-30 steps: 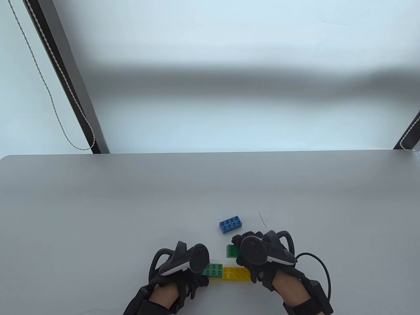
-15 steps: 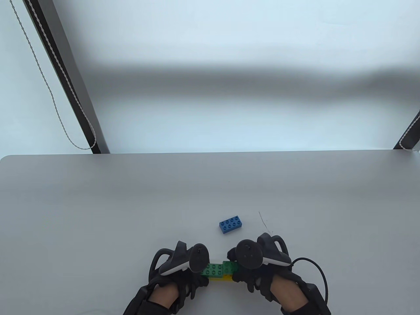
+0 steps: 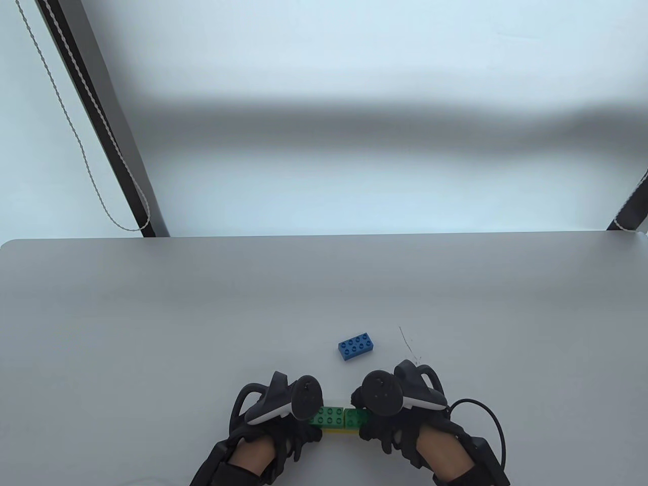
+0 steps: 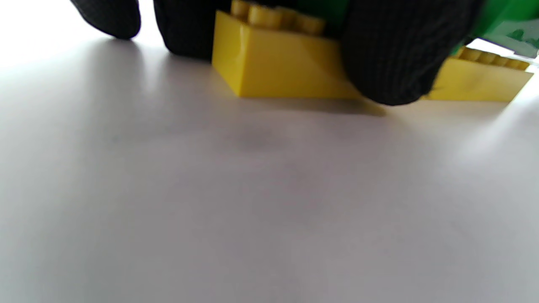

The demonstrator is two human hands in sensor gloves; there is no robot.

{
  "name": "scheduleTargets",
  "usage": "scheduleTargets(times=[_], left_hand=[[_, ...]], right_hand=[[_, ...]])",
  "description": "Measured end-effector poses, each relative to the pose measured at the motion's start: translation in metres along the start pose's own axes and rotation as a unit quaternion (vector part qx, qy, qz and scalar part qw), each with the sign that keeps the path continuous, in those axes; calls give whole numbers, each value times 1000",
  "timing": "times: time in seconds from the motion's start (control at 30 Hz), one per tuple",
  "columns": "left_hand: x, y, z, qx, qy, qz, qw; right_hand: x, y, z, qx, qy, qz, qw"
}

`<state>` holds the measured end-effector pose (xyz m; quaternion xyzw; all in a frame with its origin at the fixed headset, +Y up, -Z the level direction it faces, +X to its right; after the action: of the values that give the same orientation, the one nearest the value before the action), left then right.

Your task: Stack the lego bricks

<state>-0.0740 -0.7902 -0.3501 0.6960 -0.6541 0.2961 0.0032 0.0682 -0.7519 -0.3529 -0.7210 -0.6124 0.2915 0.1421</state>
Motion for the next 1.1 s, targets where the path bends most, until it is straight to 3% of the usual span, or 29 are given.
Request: scheduleTargets(times=[0.73, 1.1], left_hand=[[0, 1, 1, 0, 3, -5, 1000], [-1, 2, 2, 3, -7, -2, 1000]], right_hand=[[-9, 2, 2, -16, 2, -4, 1000], [-12, 8, 1, -25, -12, 44, 999]])
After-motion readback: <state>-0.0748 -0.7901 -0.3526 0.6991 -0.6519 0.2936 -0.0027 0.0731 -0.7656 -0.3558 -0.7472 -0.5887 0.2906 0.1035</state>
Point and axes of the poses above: the tracker on the back of each hand, its own y axis roughly to the little-finger side, its own z axis roughly from the wrist to the fingertips, x = y × z, the point moved 5 cm from there along z, roughly from the wrist to the fingertips, and after that the axes turned 2 degrees about y, right-handed, at the moved point
